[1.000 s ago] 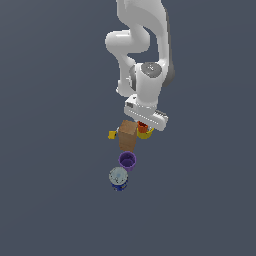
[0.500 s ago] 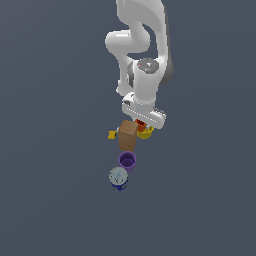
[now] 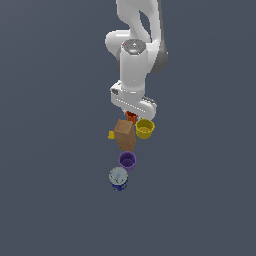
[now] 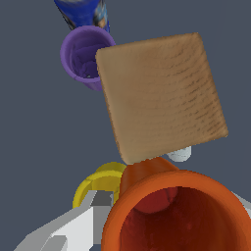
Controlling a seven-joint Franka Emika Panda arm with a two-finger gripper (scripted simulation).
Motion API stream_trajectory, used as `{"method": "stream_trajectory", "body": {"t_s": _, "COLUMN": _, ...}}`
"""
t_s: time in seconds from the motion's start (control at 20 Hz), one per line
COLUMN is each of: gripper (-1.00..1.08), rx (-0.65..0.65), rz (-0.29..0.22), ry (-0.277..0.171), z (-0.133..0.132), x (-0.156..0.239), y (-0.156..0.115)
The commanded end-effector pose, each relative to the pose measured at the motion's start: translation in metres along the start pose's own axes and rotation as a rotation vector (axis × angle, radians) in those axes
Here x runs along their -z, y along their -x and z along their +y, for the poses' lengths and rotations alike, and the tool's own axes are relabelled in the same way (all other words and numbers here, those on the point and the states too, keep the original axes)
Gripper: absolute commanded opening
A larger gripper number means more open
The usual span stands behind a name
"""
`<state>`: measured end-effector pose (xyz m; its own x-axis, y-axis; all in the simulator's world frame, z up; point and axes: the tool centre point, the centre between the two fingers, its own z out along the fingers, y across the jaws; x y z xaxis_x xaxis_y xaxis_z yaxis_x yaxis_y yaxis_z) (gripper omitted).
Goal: Pick up a designated object from a clutter of objects.
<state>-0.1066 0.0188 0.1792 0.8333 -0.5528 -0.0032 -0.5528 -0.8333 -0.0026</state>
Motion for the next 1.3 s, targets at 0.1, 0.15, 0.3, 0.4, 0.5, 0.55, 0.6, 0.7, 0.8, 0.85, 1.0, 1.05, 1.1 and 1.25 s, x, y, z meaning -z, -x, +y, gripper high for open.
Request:
{"method": "stream_trajectory", "body": {"t_s": 0.1, "gripper": -1.0, "rx": -0.002, "rz": 0.001, "ry": -0.003, "z": 0.028, "x": 0.037, "y": -0.017}}
{"method": "stream_trajectory", "body": {"t_s": 0.15, "gripper": -1.0, "rx": -0.002, "rz": 0.001, "ry": -0.003, "z": 0.035, "x": 0.046, "y": -0.021}}
{"method": "stream_trajectory", "body": {"t_s": 0.3, "gripper": -1.0, "rx": -0.002, "rz": 0.001, "ry": -0.003, "z": 0.055, "x": 0.072, "y": -0.032}}
{"method": "stream_trajectory", "body": {"t_s": 0.4, "gripper": -1.0, "rx": -0.002, "rz": 0.001, "ry": -0.003, "z": 0.069, "x": 0.09, "y": -0.041}}
{"method": "stream_trajectory", "body": {"t_s": 0.5, "gripper": -1.0, "rx": -0.002, "rz": 0.001, "ry": -0.002, "z": 0.082, "x": 0.108, "y": -0.049}}
{"method": "stream_trajectory", "body": {"t_s": 0.55, "gripper": -1.0, "rx": -0.003, "rz": 0.001, "ry": -0.002, "z": 0.089, "x": 0.117, "y": -0.053}}
{"method": "stream_trajectory", "body": {"t_s": 0.6, "gripper": -1.0, "rx": -0.003, "rz": 0.001, "ry": -0.002, "z": 0.096, "x": 0.126, "y": -0.057}}
{"method": "stream_trajectory", "body": {"t_s": 0.7, "gripper": -1.0, "rx": -0.003, "rz": 0.001, "ry": -0.001, "z": 0.109, "x": 0.144, "y": -0.066}}
{"method": "stream_trajectory", "body": {"t_s": 0.8, "gripper": -1.0, "rx": -0.003, "rz": 0.002, "ry": 0.0, "z": 0.122, "x": 0.161, "y": -0.074}}
{"method": "stream_trajectory", "body": {"t_s": 0.85, "gripper": -1.0, "rx": -0.003, "rz": 0.002, "ry": 0.0, "z": 0.128, "x": 0.169, "y": -0.078}}
{"method": "stream_trajectory", "body": {"t_s": 1.0, "gripper": -1.0, "rx": -0.003, "rz": 0.002, "ry": 0.001, "z": 0.143, "x": 0.19, "y": -0.089}}
{"method": "stream_trajectory", "body": {"t_s": 1.05, "gripper": -1.0, "rx": -0.003, "rz": 0.002, "ry": 0.001, "z": 0.148, "x": 0.196, "y": -0.092}}
{"method": "stream_trajectory", "body": {"t_s": 1.1, "gripper": -1.0, "rx": -0.003, "rz": 0.002, "ry": 0.002, "z": 0.151, "x": 0.202, "y": -0.095}}
{"method": "stream_trajectory", "body": {"t_s": 1.25, "gripper": -1.0, "rx": -0.003, "rz": 0.003, "ry": 0.002, "z": 0.161, "x": 0.216, "y": -0.103}}
